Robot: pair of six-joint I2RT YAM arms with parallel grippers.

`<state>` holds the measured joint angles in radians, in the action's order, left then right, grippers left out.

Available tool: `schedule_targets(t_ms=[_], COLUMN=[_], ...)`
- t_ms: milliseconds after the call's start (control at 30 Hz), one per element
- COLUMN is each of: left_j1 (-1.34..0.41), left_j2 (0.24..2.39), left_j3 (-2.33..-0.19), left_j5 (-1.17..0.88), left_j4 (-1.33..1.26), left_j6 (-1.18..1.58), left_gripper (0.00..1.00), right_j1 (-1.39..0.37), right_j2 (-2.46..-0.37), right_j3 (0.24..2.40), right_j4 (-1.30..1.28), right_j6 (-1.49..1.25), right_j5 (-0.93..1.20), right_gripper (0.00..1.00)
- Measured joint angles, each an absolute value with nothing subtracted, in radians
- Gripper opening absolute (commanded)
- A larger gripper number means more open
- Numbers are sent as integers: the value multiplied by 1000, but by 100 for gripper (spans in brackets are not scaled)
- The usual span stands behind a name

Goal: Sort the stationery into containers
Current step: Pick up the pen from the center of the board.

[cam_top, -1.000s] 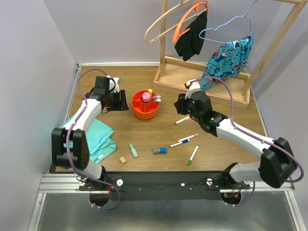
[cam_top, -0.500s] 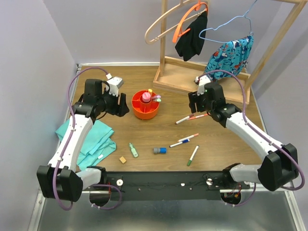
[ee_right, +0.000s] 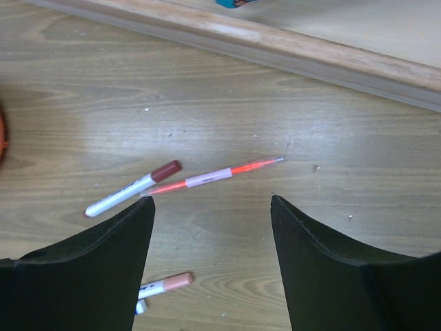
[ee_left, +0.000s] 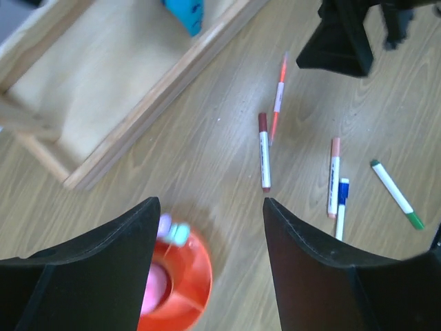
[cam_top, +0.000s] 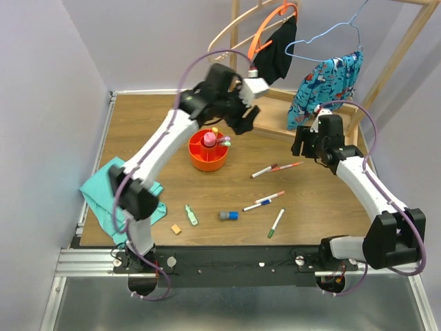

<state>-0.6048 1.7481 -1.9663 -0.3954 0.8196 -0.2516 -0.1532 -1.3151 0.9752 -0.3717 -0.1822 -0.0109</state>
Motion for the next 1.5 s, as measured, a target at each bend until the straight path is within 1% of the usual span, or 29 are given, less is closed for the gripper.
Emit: schedule_targets(t_ms=[67,133,267,300,333,500,633,767,867,1100,1500], left_j1=[-655,-686,-710,-712,-715,-727,-762,-796,-807,-806,-823], left_j2=[1904,1993,2090,2111,2132,2222,2267,2326,2378,2454,2539], left_j3=[-2114,-2152,-2157,-2157,-2157,-2188,-2201,-2255,-2303,-2351,-2387], left_j5=[-364,-340,-301,-293,-286,-255,-251,-258,-260,-265,-274], left_j4=[857,882,934,939,944,947,944,941,931,918,904], left_j6=[-250,-249,-244,-244,-244,-266,-291,-300,-303,-304,-292], left_gripper=[70,70,67,66,65,64,64,64,61,56,51], right_j1=[-151,-147,-142,-142,-142,-142,-140,-137,-131,-95,-38], right_j2=[-1294,-1271,-1260,-1256,-1246,-1166,-1081,-956,-912,-907,-907], right_j3=[975,981,1015,1022,1023,1006,962,864,831,828,828], right_j4=[-390,-418,-458,-466,-472,-511,-524,-528,-535,-536,-533], right_j6=[-182,-179,-169,-165,-144,-76,-63,-51,-51,-50,-57], right_j5=[4,30,80,94,112,150,177,213,227,234,227], right_gripper=[81,83,87,89,90,90,91,92,92,92,92])
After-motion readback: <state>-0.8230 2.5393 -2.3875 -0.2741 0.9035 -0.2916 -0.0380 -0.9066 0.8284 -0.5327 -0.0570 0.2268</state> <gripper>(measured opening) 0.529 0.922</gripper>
